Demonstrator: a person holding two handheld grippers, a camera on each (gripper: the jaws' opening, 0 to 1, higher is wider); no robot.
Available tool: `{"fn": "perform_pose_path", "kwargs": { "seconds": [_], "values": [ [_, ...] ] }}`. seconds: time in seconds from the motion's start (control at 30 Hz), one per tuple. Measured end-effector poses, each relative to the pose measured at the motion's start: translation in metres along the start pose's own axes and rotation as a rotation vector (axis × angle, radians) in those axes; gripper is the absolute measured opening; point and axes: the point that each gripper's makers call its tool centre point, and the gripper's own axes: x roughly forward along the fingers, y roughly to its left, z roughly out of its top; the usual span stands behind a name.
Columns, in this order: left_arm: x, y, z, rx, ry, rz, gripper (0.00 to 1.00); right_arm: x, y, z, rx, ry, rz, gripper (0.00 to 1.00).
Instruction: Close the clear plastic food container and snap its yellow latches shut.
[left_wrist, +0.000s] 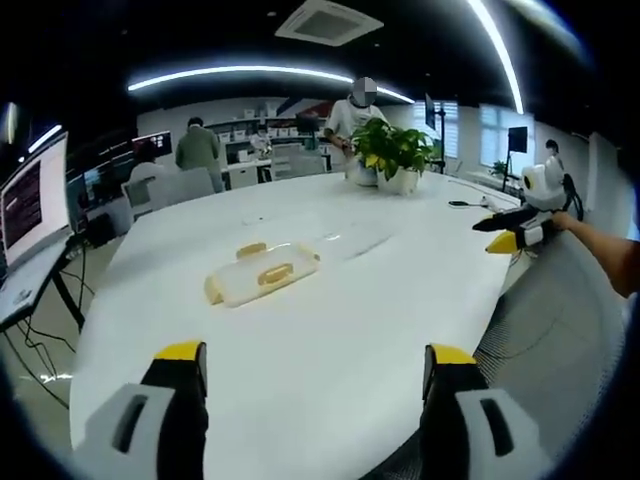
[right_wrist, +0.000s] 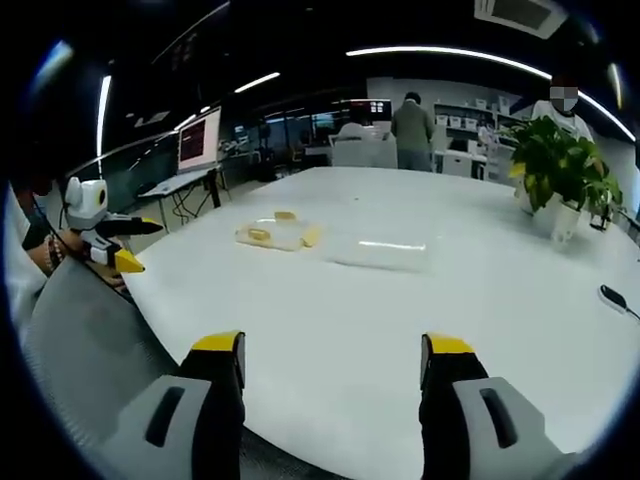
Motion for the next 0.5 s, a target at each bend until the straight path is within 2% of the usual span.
{"fn": "perform_pose_path", "kwargs": {
  "seconds": [0.3,0.5],
  "values": [
    [-0.0013,0.0039,0.0017,-0.024,-0.017,0.016,0.87,0.0010,0.0017,-0.0037,-0.016,0.022,0.009,0.68],
    [-0.0016,0.0029,0.0013,-0.010,-0.015,0.017,0.87,0.0011,0.0022,-0.0069,-0.012,0.036,0.016,0.67]
  ]
}}
